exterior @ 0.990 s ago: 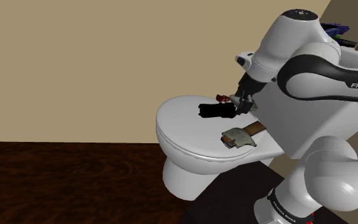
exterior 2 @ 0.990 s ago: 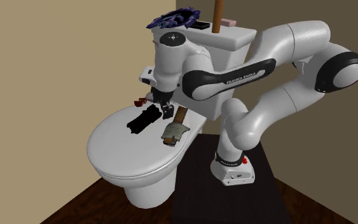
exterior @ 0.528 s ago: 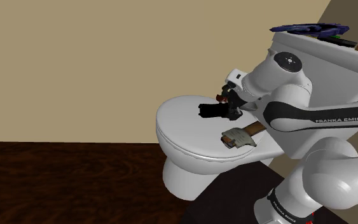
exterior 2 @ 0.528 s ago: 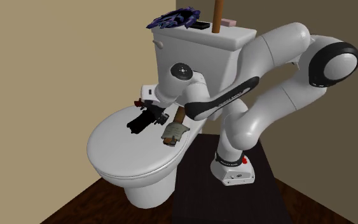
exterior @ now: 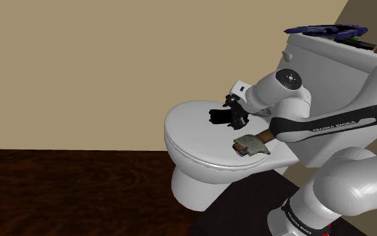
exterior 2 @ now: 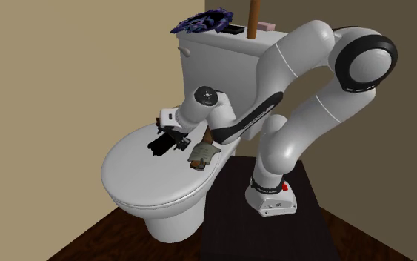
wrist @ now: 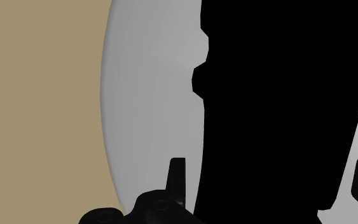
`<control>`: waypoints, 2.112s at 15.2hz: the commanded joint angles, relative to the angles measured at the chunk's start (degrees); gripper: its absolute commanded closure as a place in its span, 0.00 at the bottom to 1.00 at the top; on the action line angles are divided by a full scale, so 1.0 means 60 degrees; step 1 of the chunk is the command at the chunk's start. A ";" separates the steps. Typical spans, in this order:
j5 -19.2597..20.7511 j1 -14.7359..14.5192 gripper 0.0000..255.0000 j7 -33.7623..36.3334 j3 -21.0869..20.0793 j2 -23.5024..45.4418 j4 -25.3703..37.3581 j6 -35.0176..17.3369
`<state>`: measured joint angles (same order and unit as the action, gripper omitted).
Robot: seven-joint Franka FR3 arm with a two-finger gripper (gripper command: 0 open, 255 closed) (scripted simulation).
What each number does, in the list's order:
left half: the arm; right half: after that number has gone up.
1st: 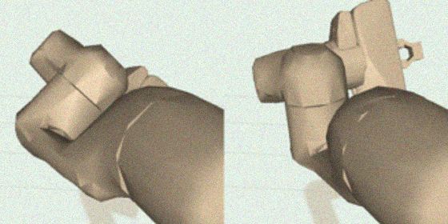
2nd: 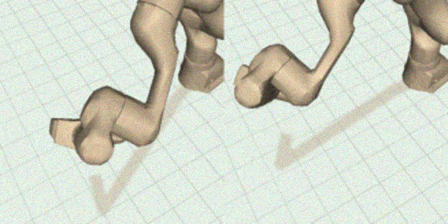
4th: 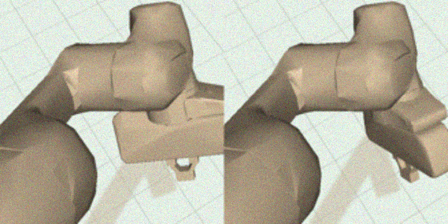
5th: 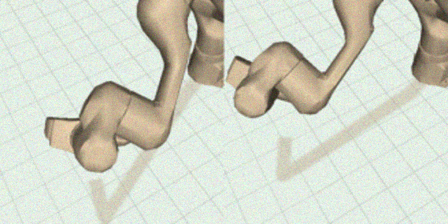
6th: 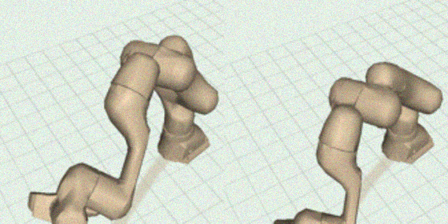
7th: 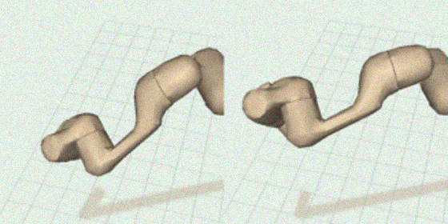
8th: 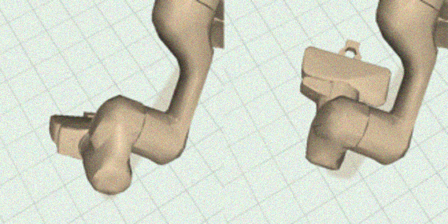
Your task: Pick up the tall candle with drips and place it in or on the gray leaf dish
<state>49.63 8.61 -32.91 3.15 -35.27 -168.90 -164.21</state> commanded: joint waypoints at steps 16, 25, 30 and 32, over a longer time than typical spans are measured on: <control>0.0137 0.0137 1.00 0.0105 -0.0062 0.0174 0.0045 -0.0167; -0.0981 -0.0925 1.00 -0.1001 0.0562 -0.0768 0.0341 0.1186; -0.1547 -0.1411 1.00 -0.1552 0.0759 -0.1294 0.0673 0.2067; -0.1738 -0.1567 1.00 -0.1737 0.0804 -0.1469 0.0827 0.2400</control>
<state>39.89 -0.22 -42.78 7.91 -43.53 -164.51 -150.96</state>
